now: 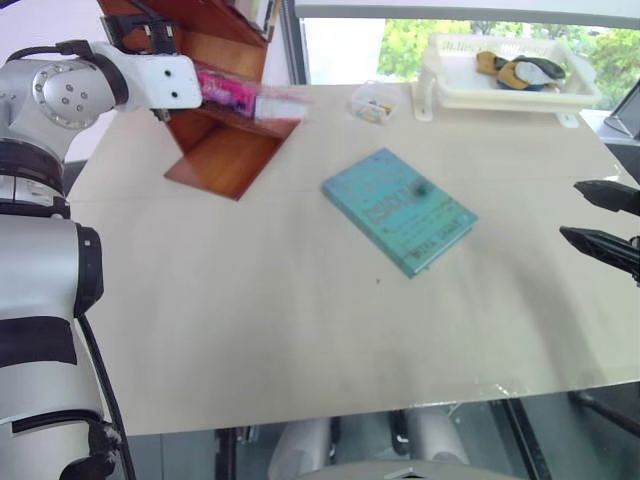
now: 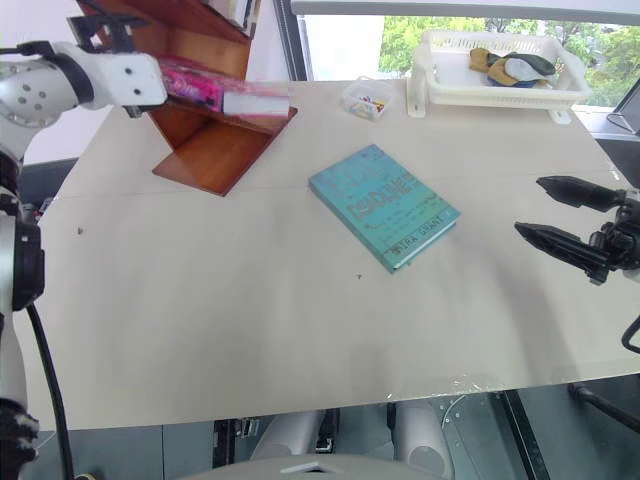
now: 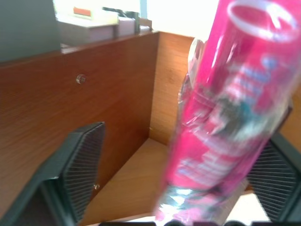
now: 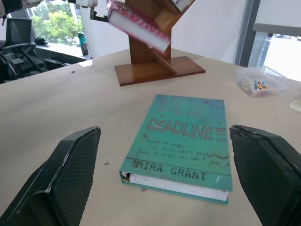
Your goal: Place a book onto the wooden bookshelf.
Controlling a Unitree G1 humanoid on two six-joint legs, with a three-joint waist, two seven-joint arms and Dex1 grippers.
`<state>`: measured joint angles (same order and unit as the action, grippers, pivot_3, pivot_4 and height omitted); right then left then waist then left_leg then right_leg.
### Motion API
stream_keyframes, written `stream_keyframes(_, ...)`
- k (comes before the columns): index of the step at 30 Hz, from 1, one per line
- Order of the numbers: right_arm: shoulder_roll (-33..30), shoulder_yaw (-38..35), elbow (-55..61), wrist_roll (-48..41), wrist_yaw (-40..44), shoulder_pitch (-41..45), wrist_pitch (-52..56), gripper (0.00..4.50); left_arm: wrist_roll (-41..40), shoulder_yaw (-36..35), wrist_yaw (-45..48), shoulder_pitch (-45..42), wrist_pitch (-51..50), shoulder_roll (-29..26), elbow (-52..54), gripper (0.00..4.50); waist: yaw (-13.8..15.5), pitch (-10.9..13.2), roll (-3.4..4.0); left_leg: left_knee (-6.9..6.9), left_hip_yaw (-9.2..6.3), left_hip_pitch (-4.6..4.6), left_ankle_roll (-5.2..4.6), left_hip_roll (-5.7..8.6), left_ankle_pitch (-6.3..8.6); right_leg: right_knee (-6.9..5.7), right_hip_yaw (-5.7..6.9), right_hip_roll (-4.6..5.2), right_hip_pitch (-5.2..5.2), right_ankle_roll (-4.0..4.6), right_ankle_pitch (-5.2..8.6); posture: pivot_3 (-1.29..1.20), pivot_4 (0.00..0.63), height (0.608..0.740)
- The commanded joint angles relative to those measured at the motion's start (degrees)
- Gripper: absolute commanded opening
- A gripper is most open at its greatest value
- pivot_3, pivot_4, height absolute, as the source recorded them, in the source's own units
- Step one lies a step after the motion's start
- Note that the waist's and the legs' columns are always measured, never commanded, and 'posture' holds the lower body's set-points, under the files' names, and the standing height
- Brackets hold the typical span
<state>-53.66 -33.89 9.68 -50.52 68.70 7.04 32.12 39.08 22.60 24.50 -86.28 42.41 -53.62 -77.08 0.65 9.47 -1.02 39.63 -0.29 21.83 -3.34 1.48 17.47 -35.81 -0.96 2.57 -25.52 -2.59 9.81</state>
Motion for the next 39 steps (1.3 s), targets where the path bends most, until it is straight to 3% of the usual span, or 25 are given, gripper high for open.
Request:
stream_keyframes(1,-0.7,-1.8,0.8,-0.2,0.5,0.4,-1.2,4.50,0.1,-0.2,-0.8,-1.7,-0.9,-1.5,0.2,4.47,0.0,0.0,0.00,0.00,0.00,-0.01,0.00,0.00,0.00,-0.01,0.00,0.00,0.00,0.00,0.00,0.00,0.150,0.740)
stream_keyframes(20,-0.5,-1.2,-0.4,1.3,1.1,1.0,-2.7,4.50,-3.4,-2.4,8.9,1.0,-1.3,-3.0,-0.2,4.47,-0.1,0.0,0.02,0.00,0.03,-0.04,0.00,0.00,0.00,-0.04,-0.02,0.00,0.00,0.00,0.00,0.00,0.150,0.740)
stream_keyframes(36,0.0,-1.3,-0.2,1.9,1.0,0.4,-3.6,4.50,0.8,0.8,6.2,0.9,-5.4,-3.7,0.2,4.47,0.0,0.0,0.01,0.42,-0.01,0.12,-0.09,-0.01,0.05,-0.09,0.01,-0.01,0.02,-0.05,-0.03,0.00,0.150,0.740)
stream_keyframes(37,0.0,-1.2,-0.2,2.0,1.0,0.4,-3.7,4.50,1.1,1.1,5.8,0.9,-5.6,-3.8,0.2,3.98,0.0,0.0,0.01,0.42,-0.01,0.12,-0.09,-0.01,0.05,-0.09,0.02,-0.01,0.02,-0.05,-0.03,0.00,0.150,0.740)
stream_keyframes(39,0.1,-1.1,-0.2,2.1,1.0,0.3,-3.7,4.50,2.3,2.0,4.7,0.7,-6.1,-4.2,0.2,3.54,0.0,0.0,0.01,0.43,0.00,0.10,-0.09,-0.02,0.05,-0.10,0.01,-0.01,0.03,-0.05,-0.03,0.00,0.150,0.740)
